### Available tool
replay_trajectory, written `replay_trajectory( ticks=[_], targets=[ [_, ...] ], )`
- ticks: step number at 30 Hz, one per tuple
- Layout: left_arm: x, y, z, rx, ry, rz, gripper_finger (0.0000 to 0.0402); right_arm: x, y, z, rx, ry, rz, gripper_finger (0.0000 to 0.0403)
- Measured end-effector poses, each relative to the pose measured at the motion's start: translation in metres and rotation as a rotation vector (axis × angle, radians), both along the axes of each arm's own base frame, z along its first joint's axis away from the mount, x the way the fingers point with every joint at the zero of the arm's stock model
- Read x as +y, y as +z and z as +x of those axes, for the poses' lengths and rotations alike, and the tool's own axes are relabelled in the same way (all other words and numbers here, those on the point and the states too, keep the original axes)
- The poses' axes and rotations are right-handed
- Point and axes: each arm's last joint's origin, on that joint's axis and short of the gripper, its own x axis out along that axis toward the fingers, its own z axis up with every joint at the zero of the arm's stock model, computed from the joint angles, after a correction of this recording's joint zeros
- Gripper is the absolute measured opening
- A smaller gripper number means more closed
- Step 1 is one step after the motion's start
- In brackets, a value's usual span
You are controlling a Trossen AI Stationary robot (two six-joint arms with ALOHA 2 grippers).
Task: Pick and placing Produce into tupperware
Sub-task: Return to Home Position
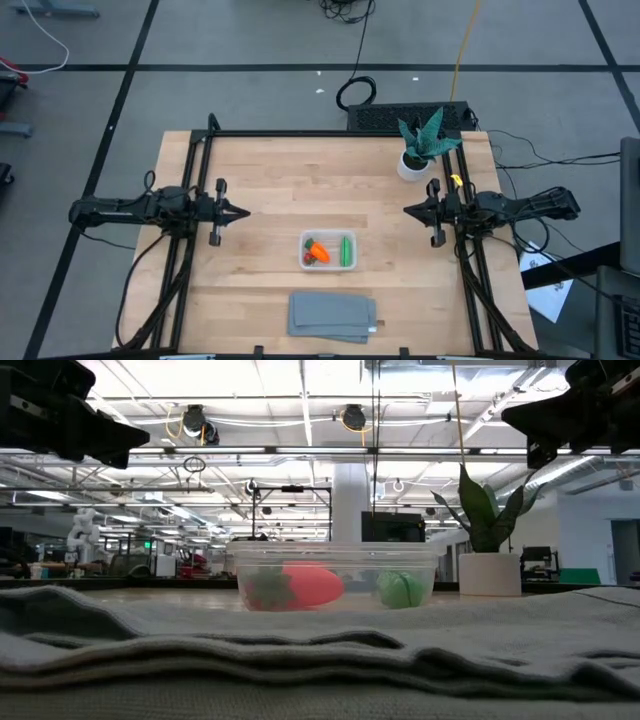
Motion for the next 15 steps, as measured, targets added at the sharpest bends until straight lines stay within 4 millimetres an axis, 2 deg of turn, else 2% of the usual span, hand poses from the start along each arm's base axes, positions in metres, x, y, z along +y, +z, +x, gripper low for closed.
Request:
replay_trajectory(
  ticks=[15],
  targets=[
    [0.0000, 0.0000, 0.0000, 0.002, 0.003, -0.046, 0.0021, 0.0000, 0.0000, 0.0000, -0.001, 0.003, 0.030, 0.0000]
  ],
)
